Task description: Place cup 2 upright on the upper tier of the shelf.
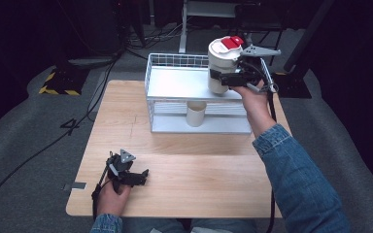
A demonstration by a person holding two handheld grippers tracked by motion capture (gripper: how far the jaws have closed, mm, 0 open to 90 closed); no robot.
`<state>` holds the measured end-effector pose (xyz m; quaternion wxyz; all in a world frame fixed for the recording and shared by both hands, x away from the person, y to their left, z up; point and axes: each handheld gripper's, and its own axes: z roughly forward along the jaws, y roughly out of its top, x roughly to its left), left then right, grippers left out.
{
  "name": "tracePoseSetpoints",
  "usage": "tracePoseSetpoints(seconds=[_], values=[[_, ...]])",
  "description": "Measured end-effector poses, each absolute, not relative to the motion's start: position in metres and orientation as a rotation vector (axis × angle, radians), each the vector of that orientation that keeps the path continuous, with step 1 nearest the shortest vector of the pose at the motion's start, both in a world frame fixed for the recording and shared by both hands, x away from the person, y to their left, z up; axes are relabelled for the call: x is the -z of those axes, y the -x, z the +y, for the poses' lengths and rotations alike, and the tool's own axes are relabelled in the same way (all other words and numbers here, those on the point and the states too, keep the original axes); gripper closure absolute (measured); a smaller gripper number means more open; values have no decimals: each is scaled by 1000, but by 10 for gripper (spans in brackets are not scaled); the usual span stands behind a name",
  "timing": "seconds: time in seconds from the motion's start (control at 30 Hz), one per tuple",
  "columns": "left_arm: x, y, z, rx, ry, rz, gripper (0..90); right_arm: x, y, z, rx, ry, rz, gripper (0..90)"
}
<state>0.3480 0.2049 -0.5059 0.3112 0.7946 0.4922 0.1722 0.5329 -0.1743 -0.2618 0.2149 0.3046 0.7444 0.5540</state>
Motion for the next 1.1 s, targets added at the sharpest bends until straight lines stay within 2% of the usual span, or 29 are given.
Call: tracePoseSetpoints(seconds=[0.53, 1.1], values=[[506, -348, 205, -455, -2095, 1300, 6, 270, -561, -175, -1545, -940, 2037, 131], [506, -348, 205, -456, -2095, 1299, 6, 280, -568, -172, -1534, -940, 2061, 129]])
